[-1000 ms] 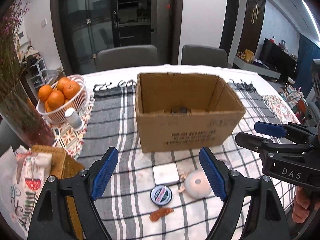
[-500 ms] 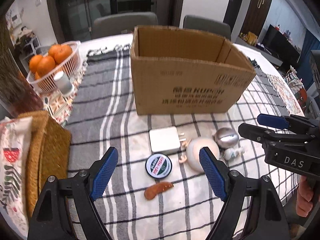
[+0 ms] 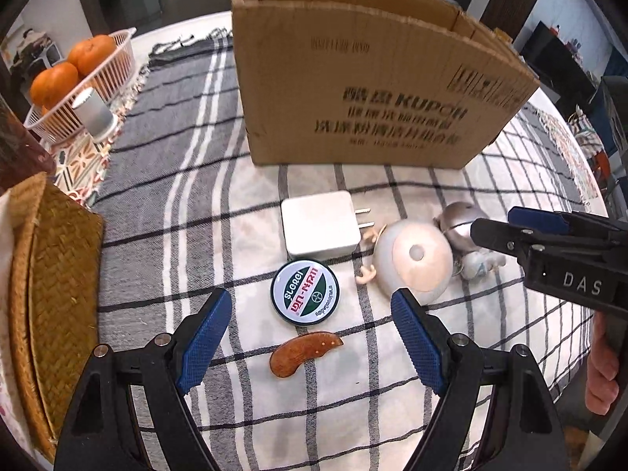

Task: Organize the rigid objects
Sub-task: 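Withdraw both tools from the box back toward the remaining items, then close the right tool on the silver egg-shaped case while the left tool grips the green round tin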

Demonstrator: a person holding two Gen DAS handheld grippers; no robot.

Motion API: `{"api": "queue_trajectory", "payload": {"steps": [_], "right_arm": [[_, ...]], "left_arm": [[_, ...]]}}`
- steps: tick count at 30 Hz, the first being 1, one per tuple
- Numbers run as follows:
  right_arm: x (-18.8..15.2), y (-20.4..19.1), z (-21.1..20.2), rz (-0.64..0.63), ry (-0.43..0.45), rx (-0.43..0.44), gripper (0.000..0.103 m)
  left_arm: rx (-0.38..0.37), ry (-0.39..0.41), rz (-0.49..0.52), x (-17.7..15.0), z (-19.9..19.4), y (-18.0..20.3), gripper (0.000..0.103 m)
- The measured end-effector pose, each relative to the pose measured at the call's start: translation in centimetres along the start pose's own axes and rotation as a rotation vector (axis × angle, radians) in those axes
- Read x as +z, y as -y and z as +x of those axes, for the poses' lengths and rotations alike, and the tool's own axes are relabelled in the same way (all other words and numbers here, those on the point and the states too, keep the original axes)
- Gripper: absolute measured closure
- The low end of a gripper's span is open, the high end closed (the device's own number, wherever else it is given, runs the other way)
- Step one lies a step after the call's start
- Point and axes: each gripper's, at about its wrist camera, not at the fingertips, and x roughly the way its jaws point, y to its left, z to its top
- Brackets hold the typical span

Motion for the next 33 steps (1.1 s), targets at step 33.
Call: {"api": "queue_trajectory", "payload": {"steps": [33], "right_arm": [[1.7, 3.0, 5.5, 0.081, -0.064, -0.045, 0.038]], "left_arm": [[-0.009, -0.144, -0.031, 2.2, 7.2, -0.8, 0.024]]}}
